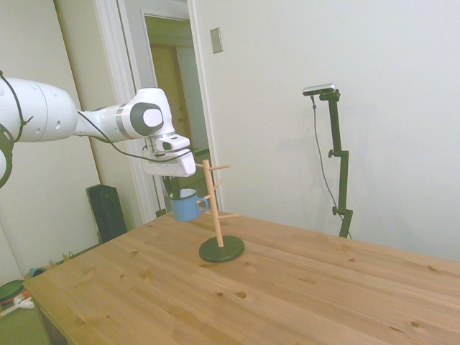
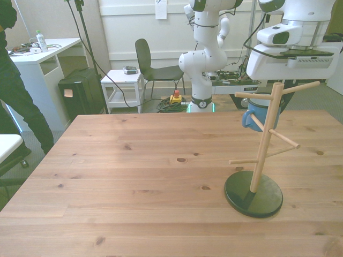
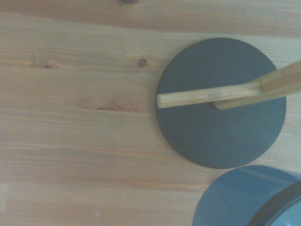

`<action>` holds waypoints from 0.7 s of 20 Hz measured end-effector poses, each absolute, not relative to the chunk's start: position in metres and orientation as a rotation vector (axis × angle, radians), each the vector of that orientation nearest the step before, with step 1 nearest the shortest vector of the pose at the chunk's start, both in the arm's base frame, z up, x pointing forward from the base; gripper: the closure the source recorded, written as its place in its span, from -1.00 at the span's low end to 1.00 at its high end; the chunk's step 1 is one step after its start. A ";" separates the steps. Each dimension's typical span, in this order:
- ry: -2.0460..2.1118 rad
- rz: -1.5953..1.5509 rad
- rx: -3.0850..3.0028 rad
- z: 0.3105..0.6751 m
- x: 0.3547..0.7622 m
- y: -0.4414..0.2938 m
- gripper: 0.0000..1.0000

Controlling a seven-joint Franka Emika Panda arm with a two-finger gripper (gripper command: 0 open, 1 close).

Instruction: Hang the mug

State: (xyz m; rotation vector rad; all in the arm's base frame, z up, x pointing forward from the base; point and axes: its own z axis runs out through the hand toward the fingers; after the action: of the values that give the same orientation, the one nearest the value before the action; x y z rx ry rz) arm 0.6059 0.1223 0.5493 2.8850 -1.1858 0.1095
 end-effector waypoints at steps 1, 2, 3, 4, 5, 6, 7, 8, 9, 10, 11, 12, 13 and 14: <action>-1.187 0.110 2.885 0.549 0.606 0.122 -1.00; -1.187 0.110 2.884 0.550 0.606 0.122 -1.00; -1.188 0.111 2.884 0.550 0.606 0.122 -1.00; -1.188 0.111 2.884 0.550 0.606 0.121 -1.00; -1.189 0.111 2.884 0.550 0.606 0.121 -1.00; -1.189 0.111 2.884 0.550 0.606 0.121 -1.00; -1.189 0.111 2.884 0.550 0.606 0.121 -1.00; -1.190 0.111 2.884 0.550 0.606 0.121 -1.00; -1.189 0.111 2.884 0.550 0.606 0.121 -1.00; -1.190 0.111 2.884 0.550 0.606 0.121 -1.00; -1.191 0.111 2.883 0.550 0.606 0.120 -1.00; -1.193 0.112 2.882 0.550 0.607 0.119 -1.00; -1.195 0.112 2.881 0.550 0.607 0.118 -1.00; -1.197 0.112 2.879 0.550 0.607 0.118 -1.00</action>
State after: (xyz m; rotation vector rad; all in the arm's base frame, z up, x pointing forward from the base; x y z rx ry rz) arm 0.6069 0.1176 0.5498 2.8794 -1.1974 0.1118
